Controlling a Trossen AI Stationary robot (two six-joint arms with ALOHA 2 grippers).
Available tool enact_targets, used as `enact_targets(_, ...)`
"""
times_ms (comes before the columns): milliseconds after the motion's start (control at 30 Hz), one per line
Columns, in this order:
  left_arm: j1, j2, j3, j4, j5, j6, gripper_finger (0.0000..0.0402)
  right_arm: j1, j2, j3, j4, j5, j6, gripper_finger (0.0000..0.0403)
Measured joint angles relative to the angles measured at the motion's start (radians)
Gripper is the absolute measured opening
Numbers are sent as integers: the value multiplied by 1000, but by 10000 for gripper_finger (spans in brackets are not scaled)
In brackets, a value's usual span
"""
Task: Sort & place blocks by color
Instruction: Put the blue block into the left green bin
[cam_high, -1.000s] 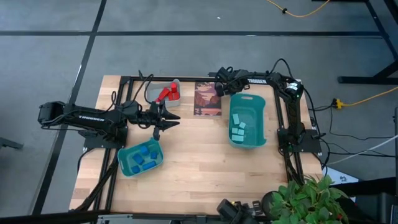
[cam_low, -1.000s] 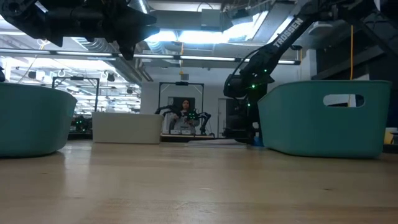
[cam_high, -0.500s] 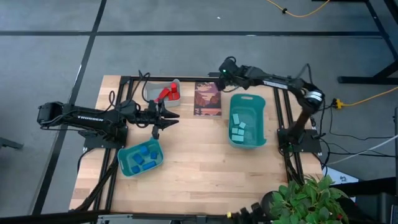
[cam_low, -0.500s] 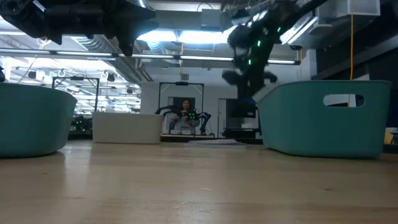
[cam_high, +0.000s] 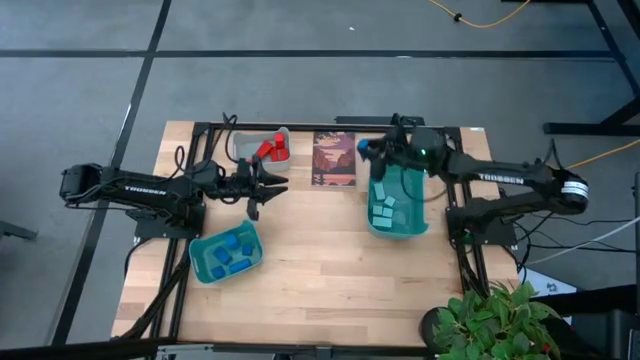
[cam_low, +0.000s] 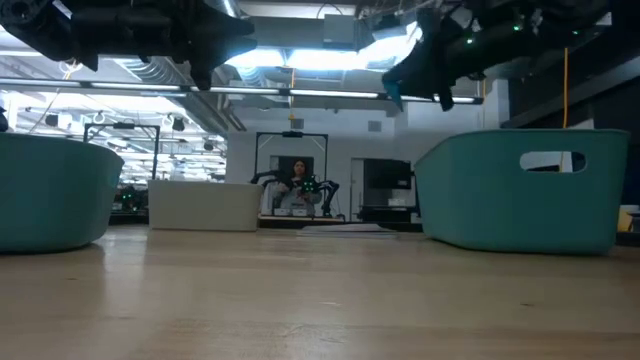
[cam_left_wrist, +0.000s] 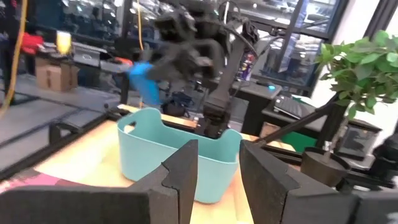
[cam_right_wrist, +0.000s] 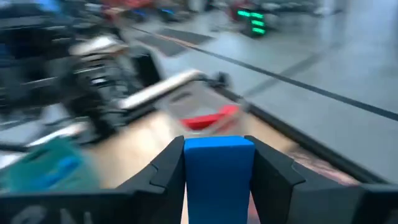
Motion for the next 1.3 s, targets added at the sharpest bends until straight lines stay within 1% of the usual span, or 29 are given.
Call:
enact_targets(167, 0, 0, 0, 19, -15, 35, 111, 131, 3, -61, 253, -82, -43, 137)
enact_targets(300, 0, 0, 0, 34, -16, 41, 111, 236, 54, -75, 332, -72, -136, 137)
enact_targets(400, 0, 1, 0, 31, -17, 41, 111, 279, 67, -71, 415, -29, -182, 137)
enact_targets(533, 0, 1, 0, 30, -19, 41, 111, 282, 70, -71, 409, -14, -189, 137)
enact_targets(833, 0, 1, 0, 27, -19, 41, 111, 283, 69, -71, 409, -23, -186, 137)
enact_targets(933, 0, 1, 0, 28, -19, 41, 111, 302, 96, -71, 415, -16, -162, 137)
enact_targets(1033, 0, 1, 0, 28, -19, 40, 111, 344, 186, -63, 431, 29, -136, 137)
enact_targets(1133, 0, 1, 0, 28, -19, 40, 111, 386, 324, -20, 474, 35, -125, 137)
enact_targets(1200, 0, 1, 0, 28, -19, 38, 111, 412, 430, 40, 507, 35, -113, 137)
enact_targets(1300, 0, 1, 0, 29, -19, 32, 111, 441, 592, 163, 510, 22, -114, 137)
